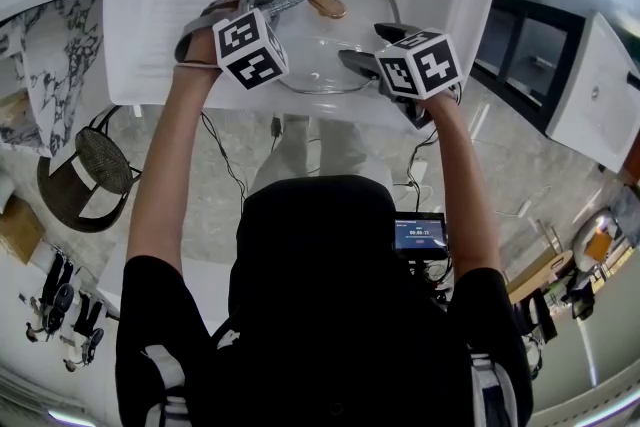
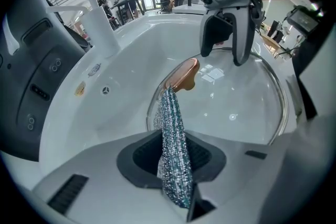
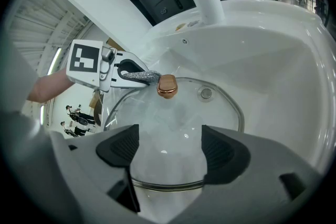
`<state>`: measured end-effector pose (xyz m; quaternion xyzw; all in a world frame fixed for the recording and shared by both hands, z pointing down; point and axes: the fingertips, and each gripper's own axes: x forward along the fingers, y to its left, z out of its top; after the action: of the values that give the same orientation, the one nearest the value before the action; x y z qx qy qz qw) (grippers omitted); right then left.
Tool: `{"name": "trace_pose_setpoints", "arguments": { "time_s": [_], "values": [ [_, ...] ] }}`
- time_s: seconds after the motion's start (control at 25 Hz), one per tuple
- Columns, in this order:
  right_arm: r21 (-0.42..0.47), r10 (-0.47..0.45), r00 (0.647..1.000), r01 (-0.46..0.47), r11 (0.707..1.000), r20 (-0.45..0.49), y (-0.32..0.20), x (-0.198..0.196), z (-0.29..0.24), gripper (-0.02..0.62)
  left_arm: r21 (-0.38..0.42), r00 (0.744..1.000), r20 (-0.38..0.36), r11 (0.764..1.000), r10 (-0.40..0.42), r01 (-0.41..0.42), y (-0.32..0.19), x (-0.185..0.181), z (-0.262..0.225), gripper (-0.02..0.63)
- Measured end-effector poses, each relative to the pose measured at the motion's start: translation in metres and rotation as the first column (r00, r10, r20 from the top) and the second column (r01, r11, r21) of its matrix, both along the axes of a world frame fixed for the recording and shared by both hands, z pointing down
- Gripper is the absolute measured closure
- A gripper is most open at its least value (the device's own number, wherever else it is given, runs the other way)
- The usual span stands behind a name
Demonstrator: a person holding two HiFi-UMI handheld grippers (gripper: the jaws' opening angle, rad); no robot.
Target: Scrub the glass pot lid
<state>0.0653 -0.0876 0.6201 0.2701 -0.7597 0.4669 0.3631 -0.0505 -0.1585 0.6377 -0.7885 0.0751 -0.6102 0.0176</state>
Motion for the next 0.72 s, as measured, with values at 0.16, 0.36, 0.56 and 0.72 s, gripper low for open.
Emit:
{"name": "trace_pose_setpoints", "arguments": {
  "time_s": [0.16,0.36,0.56,0.72],
  "values": [
    [-0.001,0.0,1.0,0.0,1.0,0.0,0.0,0.0,-0.001,0.233,0.012,1.0,-0.009,1.0,-0.003,0.003,-0.002,0.0,-0.001,0.531],
    [-0.003,0.004,1.0,-0.004,1.0,-0.004,-0.001,-0.001,0.002,0.233,0.058,0.998,-0.05,0.997,-0.039,0.042,-0.01,-0.001,-0.001,0.531],
    [0.005,0.014,1.0,-0.014,1.0,-0.006,0.0,0.0,0.0,0.233,0.115,0.993,-0.086,0.989,-0.083,0.093,-0.016,-0.002,-0.012,0.531],
    [0.011,0.013,1.0,-0.013,1.0,-0.016,0.0,0.001,0.0,0.233,0.129,0.99,-0.1,0.986,-0.097,0.11,-0.014,-0.003,-0.021,0.531]
  ]
}}
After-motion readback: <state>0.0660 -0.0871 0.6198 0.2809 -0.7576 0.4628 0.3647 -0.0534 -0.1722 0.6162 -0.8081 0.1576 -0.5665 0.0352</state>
